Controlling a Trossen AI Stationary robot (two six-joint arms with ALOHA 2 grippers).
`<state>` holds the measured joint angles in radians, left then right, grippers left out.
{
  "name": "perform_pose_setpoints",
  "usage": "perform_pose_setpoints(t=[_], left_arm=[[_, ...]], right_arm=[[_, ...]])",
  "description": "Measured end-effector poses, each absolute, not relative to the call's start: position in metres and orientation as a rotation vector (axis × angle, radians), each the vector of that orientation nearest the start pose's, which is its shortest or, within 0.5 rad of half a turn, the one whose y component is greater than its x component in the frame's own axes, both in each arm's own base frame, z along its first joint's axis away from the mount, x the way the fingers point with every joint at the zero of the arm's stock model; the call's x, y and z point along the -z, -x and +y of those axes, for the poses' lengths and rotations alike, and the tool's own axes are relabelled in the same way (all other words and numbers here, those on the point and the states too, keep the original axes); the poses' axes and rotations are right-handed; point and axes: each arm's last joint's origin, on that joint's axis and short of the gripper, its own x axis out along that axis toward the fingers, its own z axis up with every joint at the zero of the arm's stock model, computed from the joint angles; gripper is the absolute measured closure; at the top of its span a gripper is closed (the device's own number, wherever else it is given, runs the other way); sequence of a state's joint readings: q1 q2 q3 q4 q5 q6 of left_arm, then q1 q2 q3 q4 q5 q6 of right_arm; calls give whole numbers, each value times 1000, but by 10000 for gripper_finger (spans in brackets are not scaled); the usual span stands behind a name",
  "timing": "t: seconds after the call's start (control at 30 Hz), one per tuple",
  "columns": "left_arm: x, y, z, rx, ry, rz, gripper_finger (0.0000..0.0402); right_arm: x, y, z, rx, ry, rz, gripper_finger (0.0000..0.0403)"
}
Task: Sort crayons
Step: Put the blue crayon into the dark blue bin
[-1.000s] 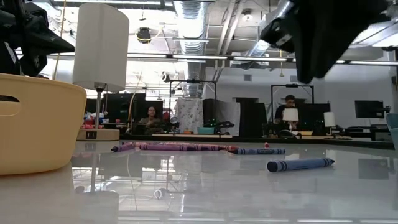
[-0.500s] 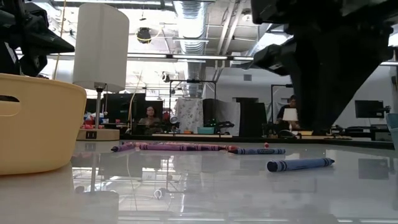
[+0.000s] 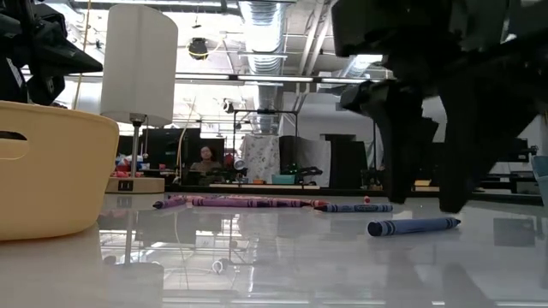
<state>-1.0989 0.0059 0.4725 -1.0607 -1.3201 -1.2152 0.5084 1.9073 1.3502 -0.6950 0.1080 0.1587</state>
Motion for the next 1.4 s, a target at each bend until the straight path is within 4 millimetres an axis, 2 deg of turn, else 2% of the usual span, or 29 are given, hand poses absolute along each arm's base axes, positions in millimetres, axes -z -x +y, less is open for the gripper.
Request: perform_pose_setpoints(t=[0.2, 0.33, 0.77, 0.93, 1.13, 1.27, 1.4], left_arm=[[-227, -30, 4, -295, 650, 53, 401], [-227, -30, 4, -294, 650, 55, 402], [-227, -29, 4, -295, 649, 54, 401], [-227, -30, 4, -296, 650, 53, 401], [-227, -29, 4, -295, 650, 54, 401], [-227, -30, 4, -295, 650, 54, 401], [-227, -30, 4, -293, 651, 56, 401]], right_arm=[[-164, -334, 183, -252, 255, 1273, 212], [-163, -333, 183, -221, 240, 1289, 226], [-162, -330, 180, -140, 182, 1326, 385], [-162, -330, 180, -135, 174, 1325, 395], [-179, -337, 183, -123, 180, 1316, 400], [-207, -341, 183, -131, 246, 1298, 400], [-230, -330, 182, -111, 318, 1423, 400]])
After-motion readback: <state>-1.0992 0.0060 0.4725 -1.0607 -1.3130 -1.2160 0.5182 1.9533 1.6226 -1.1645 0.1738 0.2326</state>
